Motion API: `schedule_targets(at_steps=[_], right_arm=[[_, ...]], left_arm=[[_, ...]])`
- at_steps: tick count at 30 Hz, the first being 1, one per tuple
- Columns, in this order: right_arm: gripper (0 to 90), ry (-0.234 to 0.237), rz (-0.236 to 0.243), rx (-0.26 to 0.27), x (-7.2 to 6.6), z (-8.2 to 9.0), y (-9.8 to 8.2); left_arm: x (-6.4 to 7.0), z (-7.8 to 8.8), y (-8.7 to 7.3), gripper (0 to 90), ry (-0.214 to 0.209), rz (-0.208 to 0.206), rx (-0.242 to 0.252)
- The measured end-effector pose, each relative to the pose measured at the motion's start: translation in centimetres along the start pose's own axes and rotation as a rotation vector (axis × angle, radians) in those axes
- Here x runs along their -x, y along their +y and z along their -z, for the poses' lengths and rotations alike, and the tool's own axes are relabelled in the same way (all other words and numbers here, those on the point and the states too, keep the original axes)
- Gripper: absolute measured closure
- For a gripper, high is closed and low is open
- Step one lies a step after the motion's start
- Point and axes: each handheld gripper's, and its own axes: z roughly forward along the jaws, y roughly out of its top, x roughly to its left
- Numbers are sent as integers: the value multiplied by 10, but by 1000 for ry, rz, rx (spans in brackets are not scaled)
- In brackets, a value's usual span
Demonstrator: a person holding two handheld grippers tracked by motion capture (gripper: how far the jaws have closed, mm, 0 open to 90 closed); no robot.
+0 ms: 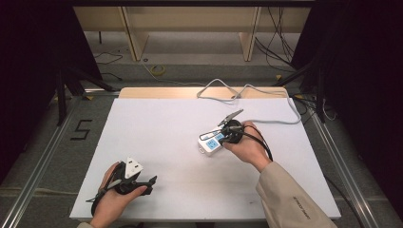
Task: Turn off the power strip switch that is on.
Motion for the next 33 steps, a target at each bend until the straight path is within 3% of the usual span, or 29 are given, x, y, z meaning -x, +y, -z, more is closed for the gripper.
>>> schedule_targets(at_steps=[33], right_arm=[[900,2,-14,-18,6,-14,14]], left_arm=[[1,0,0,194,0,-2,5]])
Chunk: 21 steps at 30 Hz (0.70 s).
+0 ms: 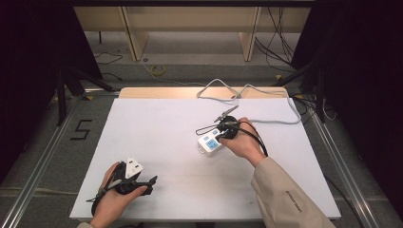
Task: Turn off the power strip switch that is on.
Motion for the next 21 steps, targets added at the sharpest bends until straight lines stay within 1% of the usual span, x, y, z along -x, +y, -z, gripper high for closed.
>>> schedule_targets(at_steps=[4,14,21], right_arm=[[900,-2,0,7,-1,-2,3],[900,-6,-1,6,-2,-5,12],[900,-4,-6,0,-2,-10,14]], left_arm=[[1,0,0,194,-1,0,0],[1,0,0,194,-2,1,-2],[0,0,0,195,1,5,4]])
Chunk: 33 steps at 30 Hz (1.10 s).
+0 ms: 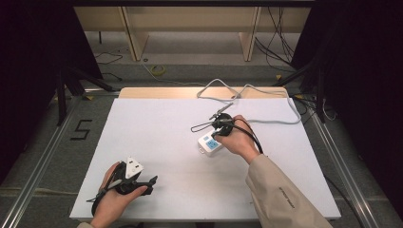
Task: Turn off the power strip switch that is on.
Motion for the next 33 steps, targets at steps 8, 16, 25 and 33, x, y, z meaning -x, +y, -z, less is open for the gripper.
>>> schedule_targets(at_steps=[8,16,25,33], right_arm=[[900,3,-3,-2,1,-3,4],[900,3,-8,-2,1,-5,10],[900,6,-8,-8,1,-9,14],[900,-2,-3,-11,0,-13,20]], left_arm=[[0,0,0,194,0,1,-1],[0,0,0,195,0,0,-1],[0,0,0,195,0,1,0],[0,0,0,196,0,-1,1]])
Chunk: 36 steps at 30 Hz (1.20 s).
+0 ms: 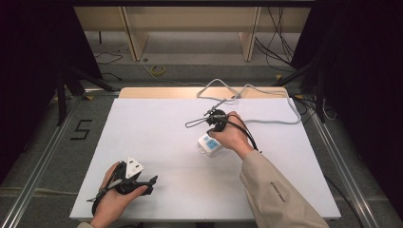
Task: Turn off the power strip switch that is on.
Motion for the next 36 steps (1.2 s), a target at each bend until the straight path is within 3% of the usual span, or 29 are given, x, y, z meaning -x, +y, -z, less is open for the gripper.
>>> schedule_targets(at_steps=[36], right_arm=[[900,5,12,-50,-7,-19,13]], left_arm=[[0,0,0,197,-1,2,2]])
